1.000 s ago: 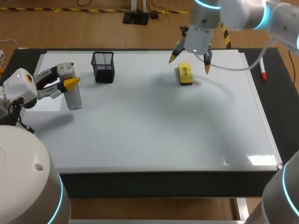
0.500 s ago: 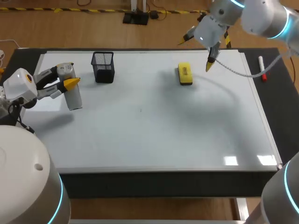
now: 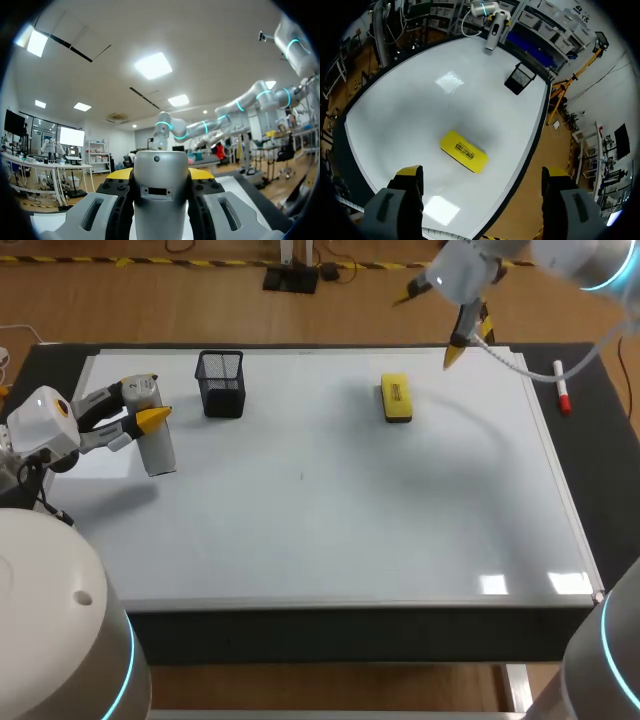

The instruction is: Pick up the inspection probe, press it on each red-marked spot on the whiteboard one by one, put down the probe, pick up the eraser, and wipe off all the red marks.

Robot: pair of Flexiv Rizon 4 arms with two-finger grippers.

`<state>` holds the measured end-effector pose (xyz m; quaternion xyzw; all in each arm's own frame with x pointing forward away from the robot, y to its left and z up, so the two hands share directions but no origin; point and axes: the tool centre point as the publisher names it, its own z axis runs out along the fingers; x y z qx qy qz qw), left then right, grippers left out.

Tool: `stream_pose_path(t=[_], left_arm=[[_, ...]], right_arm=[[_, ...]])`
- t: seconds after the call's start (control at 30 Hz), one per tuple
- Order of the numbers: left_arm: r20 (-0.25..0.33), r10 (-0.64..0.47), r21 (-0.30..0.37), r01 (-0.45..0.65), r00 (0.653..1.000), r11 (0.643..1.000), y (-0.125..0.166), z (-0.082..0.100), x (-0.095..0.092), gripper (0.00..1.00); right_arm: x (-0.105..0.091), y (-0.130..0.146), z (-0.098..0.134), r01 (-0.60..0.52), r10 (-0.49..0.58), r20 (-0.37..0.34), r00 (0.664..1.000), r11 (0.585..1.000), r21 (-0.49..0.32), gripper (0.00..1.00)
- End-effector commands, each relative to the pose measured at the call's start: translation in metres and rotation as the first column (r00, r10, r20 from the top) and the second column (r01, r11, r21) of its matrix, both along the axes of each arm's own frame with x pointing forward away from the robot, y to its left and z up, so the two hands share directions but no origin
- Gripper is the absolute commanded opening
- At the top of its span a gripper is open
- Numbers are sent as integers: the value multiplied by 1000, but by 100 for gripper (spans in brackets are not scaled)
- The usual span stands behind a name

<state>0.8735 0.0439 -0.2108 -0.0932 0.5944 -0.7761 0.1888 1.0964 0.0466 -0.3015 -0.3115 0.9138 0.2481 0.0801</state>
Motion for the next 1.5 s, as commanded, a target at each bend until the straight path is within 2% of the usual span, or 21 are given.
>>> stream_pose_path(t=[0.03,0.63,0.77,0.93,1.23,1.3,1.5], left_arm=[[0,-1,0,1,1000,1000,0,1,0,0],[0,-12,8,12,1000,1000,1,2,0,0],[0,-45,8,45,999,999,1,8,7,0],[9,-106,17,105,994,994,-4,22,23,0],[45,-203,25,202,978,979,-21,47,74,0],[53,-220,-3,220,974,975,-25,51,84,0],[91,-246,-5,248,965,969,-36,65,112,0]], right_arm=[[-1,-5,7,-6,6,23,1000,1000,15,100],[-1,-5,7,-6,6,23,1000,1000,15,100],[-1,-5,7,-6,6,23,1000,1000,15,100],[-1,-5,7,-6,6,23,1000,1000,15,100],[-1,-5,7,-6,6,23,1000,1000,15,100],[-1,-5,7,-6,6,23,1000,1000,15,100],[-1,-5,7,-6,6,23,1000,1000,15,100]])
